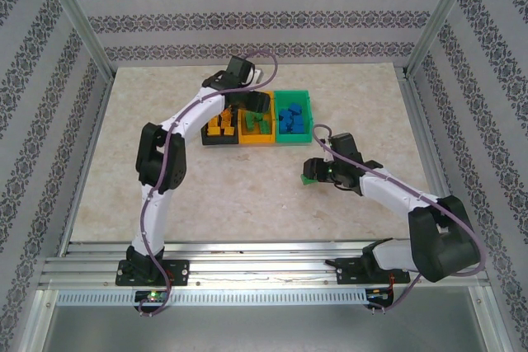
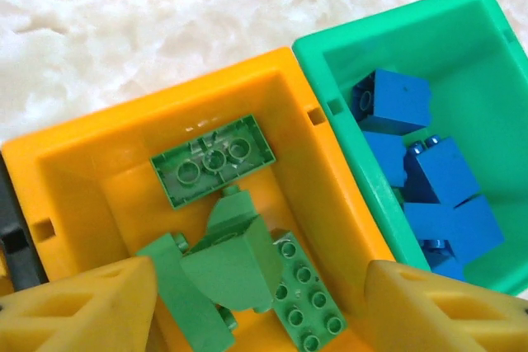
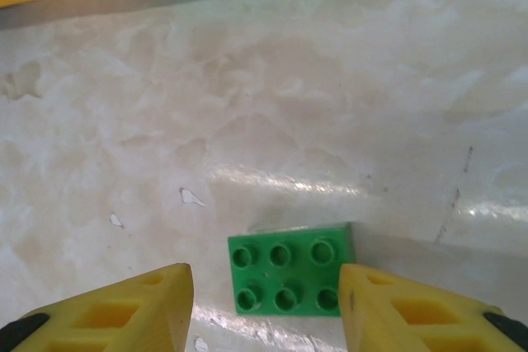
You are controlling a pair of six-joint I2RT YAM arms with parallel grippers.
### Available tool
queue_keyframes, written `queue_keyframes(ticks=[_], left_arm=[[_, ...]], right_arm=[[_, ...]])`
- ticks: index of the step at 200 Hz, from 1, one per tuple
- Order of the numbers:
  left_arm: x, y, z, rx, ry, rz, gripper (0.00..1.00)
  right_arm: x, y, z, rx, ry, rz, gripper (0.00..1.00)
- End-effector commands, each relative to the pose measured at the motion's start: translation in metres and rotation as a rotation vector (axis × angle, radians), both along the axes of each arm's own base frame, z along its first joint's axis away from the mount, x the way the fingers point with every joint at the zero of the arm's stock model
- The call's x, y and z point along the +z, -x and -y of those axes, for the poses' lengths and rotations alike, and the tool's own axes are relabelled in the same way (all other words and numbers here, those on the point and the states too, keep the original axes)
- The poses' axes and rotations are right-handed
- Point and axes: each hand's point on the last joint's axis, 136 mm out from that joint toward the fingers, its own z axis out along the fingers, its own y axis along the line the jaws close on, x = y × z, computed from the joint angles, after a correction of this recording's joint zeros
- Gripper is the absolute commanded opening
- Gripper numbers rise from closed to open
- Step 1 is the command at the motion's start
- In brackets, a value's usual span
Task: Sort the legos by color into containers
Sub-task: Place the lego in the container, then pick up the lego from the center of the table.
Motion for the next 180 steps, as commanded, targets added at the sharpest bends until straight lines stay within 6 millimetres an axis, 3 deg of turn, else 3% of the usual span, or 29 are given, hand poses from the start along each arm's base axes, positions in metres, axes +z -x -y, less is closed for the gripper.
queue_keyframes(ticks=[1, 79, 120, 180], left_arm=[[0.003, 0.015, -0.012, -0.017, -0.053, -0.041, 0.73], [0.040, 0.068, -0.025, -0.013, 0.068, 0.119, 0.76], [0.040, 0.085, -0.032, -0.014, 0.070, 0.127, 0.76], [0.031, 0.090, -0.036, -0.013, 0.063, 0.121, 0.76]], right_arm=[[-0.010, 0.010, 0.008, -0.031, 0.043, -0.045, 0.52], [-0.026, 0.007, -0.012, 0.044, 0.154, -0.100, 0.64], [-0.035, 0.004, -0.009, 0.039, 0.278, -0.118, 0.64], [-0.042, -0.002, -0.021, 0.087, 0.373, -0.135, 0.63]])
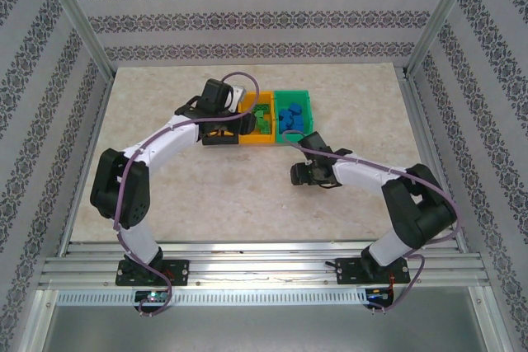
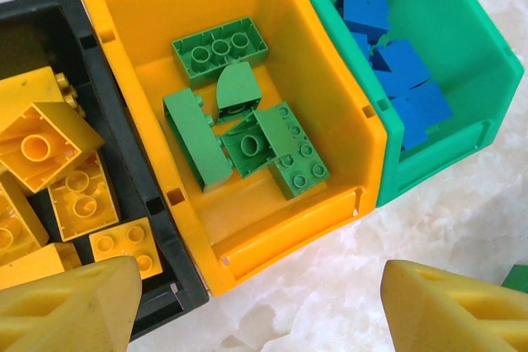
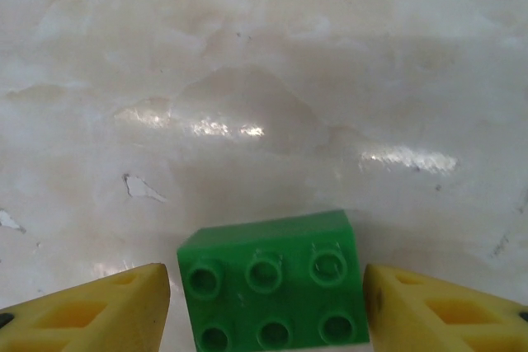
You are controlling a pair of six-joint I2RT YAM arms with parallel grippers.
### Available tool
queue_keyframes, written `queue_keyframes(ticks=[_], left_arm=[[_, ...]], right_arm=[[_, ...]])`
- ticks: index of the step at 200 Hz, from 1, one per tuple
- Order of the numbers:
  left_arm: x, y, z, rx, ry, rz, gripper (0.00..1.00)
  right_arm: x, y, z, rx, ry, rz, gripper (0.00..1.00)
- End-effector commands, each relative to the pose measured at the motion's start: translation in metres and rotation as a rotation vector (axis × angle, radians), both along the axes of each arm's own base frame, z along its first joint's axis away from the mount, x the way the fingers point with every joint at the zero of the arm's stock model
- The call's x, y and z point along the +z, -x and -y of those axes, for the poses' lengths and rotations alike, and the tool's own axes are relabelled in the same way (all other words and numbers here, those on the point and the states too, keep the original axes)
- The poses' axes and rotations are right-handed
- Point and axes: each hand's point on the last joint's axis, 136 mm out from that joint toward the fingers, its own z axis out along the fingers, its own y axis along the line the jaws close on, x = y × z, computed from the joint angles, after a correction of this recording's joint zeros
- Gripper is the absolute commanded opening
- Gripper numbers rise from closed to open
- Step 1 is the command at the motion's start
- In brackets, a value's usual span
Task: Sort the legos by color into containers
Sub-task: Pick up the lego from the center of the table, then place the lego in the container.
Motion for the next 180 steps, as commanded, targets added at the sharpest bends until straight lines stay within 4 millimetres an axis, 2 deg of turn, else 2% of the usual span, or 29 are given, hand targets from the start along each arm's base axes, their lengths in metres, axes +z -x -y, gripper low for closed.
queue_keyframes(ticks=[1, 17, 47, 82, 133, 180], left_arm=[[0.012, -0.002, 0.002, -0.005, 0.028, 0.048, 0.76], [0.009, -0.001, 0.001, -0.003, 0.025, 0.042, 0.76], [0.004, 0.003, -0.003, 0.002, 0.021, 0.040, 0.76], [0.000, 0.012, -0.004, 0.009, 0.047, 0.026, 0.76], [-0.007, 0.027, -0.013, 0.025, 0.044, 0.024, 0.76], [-0.005, 0.045, -0.019, 0.041, 0.101, 0.015, 0.76]], right_arm=[[-0.003, -0.004, 0.002, 0.017, 0.079, -0.007, 0.63], [-0.007, -0.003, -0.001, 0.026, 0.084, -0.017, 0.60], [-0.005, -0.003, -0.005, 0.037, 0.074, -0.014, 0.47], [0.008, -0.009, -0.009, 0.043, 0.050, 0.025, 0.44], [0.046, -0.032, -0.036, 0.061, -0.077, 0.110, 0.44], [0.085, -0.069, -0.071, 0.084, -0.180, 0.194, 0.44]])
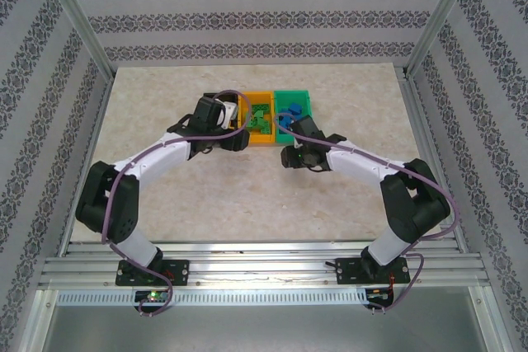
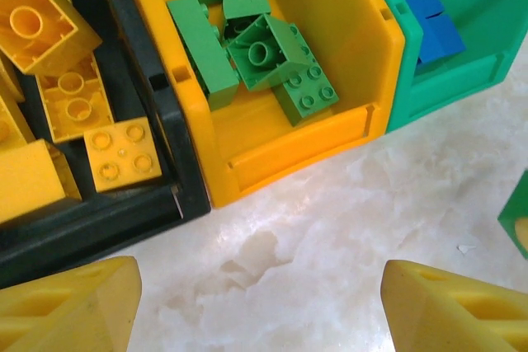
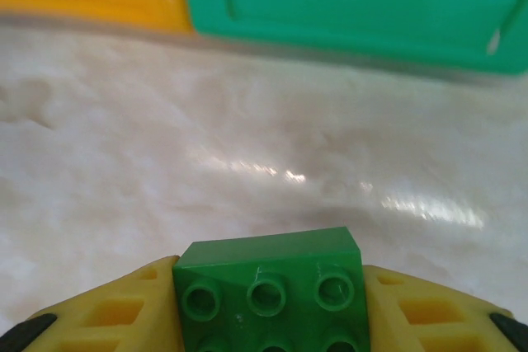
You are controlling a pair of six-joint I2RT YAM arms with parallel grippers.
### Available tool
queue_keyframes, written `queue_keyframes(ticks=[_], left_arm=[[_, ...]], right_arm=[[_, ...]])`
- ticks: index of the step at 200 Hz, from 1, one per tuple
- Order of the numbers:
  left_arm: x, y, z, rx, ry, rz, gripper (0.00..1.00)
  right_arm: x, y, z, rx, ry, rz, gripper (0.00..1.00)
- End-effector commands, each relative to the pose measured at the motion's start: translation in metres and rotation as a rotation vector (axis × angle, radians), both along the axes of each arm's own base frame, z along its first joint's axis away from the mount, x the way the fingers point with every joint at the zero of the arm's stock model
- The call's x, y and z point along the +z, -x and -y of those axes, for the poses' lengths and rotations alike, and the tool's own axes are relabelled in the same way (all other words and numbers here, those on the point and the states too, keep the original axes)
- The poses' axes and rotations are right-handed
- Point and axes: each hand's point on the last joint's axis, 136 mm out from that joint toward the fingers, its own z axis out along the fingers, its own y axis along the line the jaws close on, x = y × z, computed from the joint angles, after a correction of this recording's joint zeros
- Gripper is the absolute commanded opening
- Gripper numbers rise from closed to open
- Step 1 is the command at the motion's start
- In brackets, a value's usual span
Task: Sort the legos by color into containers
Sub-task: Place the lego in the container.
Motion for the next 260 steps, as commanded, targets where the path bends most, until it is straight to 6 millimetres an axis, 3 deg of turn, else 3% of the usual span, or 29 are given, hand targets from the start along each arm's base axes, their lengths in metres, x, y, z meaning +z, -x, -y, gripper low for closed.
queue_keyframes(ticks=[1, 41, 82, 100, 124, 138, 147, 174, 180, 195, 224, 260], left_arm=[[0.019, 0.000, -0.002, 0.024, 0.071, 0.048, 0.76], [0.012, 0.015, -0.010, 0.049, 0.092, 0.030, 0.76], [0.009, 0.028, -0.017, 0.067, 0.104, 0.014, 0.76], [0.008, 0.032, -0.022, 0.087, 0.109, 0.017, 0.77], [0.012, 0.033, -0.029, 0.120, 0.168, 0.036, 0.83], [0.016, 0.033, -0.036, 0.141, 0.168, 0.058, 0.84], [0.018, 0.033, -0.043, 0.163, 0.162, 0.071, 0.89], [0.029, 0.035, -0.067, 0.237, 0.132, 0.164, 0.90], [0.032, 0.035, -0.074, 0.264, 0.121, 0.199, 1.00], [0.040, 0.037, -0.093, 0.336, 0.101, 0.280, 1.00], [0.048, 0.041, -0.127, 0.455, 0.032, 0.375, 1.00], [0.048, 0.050, -0.182, 0.680, -0.110, 0.484, 1.00]], right_arm=[[0.029, -0.023, -0.028, 0.039, -0.076, 0.072, 0.44], [0.062, -0.078, -0.056, 0.041, -0.142, 0.154, 0.45], [0.074, -0.132, -0.079, 0.038, -0.223, 0.163, 0.47], [0.073, -0.149, -0.091, 0.047, -0.245, 0.158, 0.56], [0.069, -0.158, -0.108, 0.079, -0.250, 0.127, 0.67], [0.072, -0.156, -0.110, 0.090, -0.241, 0.143, 0.68], [0.076, -0.152, -0.108, 0.094, -0.236, 0.159, 0.68], [0.089, -0.138, -0.085, 0.084, -0.213, 0.214, 0.68], [0.094, -0.133, -0.077, 0.082, -0.208, 0.232, 0.68], [0.106, -0.117, -0.053, 0.065, -0.181, 0.282, 0.68], [0.128, -0.083, 0.012, -0.016, -0.105, 0.396, 0.68], [0.128, -0.039, 0.105, -0.180, -0.015, 0.483, 0.71]])
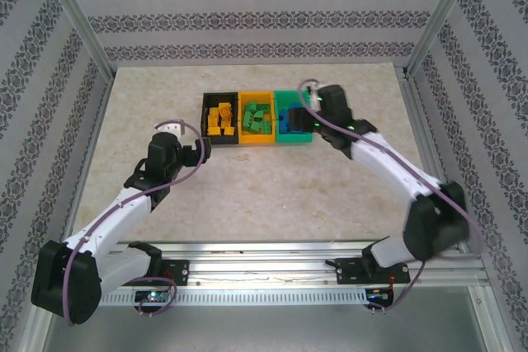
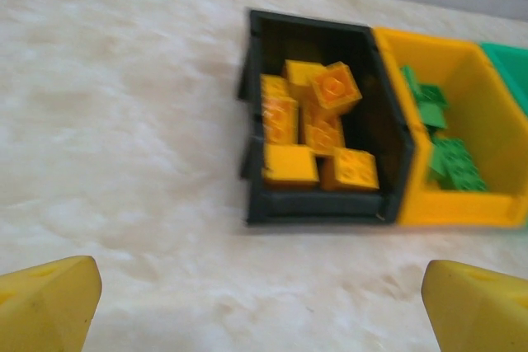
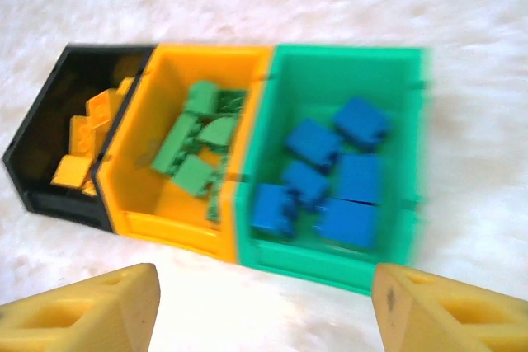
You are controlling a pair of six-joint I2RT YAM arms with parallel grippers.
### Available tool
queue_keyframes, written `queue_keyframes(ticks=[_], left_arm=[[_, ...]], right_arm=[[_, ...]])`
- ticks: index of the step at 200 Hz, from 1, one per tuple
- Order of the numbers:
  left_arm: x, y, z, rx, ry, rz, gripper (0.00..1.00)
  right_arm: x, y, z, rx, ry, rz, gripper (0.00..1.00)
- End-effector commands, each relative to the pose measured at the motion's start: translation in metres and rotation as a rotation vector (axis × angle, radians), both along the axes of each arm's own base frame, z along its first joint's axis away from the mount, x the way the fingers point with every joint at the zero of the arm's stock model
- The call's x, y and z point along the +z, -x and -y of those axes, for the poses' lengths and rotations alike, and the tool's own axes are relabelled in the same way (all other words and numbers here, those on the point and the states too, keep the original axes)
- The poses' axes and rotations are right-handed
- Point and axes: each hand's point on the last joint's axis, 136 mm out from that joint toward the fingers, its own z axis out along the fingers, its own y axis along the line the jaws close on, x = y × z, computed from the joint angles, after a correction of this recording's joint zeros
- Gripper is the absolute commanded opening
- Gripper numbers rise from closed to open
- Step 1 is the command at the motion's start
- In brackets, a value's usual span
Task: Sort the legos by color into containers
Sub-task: Place the lego in the container, then reset both arms
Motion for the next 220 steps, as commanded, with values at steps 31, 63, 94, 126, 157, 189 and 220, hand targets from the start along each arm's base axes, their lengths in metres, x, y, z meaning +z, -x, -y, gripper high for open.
queue_keyframes(ticks=[31, 63, 94, 126, 157, 189, 220], left_arm=[[0.018, 0.012, -0.078, 0.356, -0.162, 0.335, 1.00], [0.006, 0.005, -0.090, 0.368, -0.246, 0.319, 1.00], [0.002, -0.010, -0.095, 0.374, -0.312, 0.332, 0.99], [0.002, -0.023, -0.088, 0.300, -0.323, 0.317, 0.99], [-0.012, -0.024, -0.084, 0.256, -0.334, 0.246, 0.99], [-0.033, -0.015, -0.083, 0.218, -0.312, 0.268, 1.00], [-0.041, -0.025, -0.083, 0.187, -0.303, 0.278, 0.99]], right_arm=[[-0.003, 0.041, 0.127, -0.323, 0.193, 0.230, 0.81], [-0.016, 0.068, 0.184, -0.584, 0.171, 0.399, 0.98], [-0.040, 0.086, 0.201, -0.618, 0.185, 0.443, 0.98], [-0.062, 0.081, 0.196, -0.530, 0.249, 0.394, 0.98], [-0.078, 0.072, 0.192, -0.497, 0.258, 0.364, 0.98], [-0.084, 0.059, 0.180, -0.407, 0.262, 0.356, 0.98], [-0.080, 0.042, 0.175, -0.382, 0.265, 0.405, 0.98]])
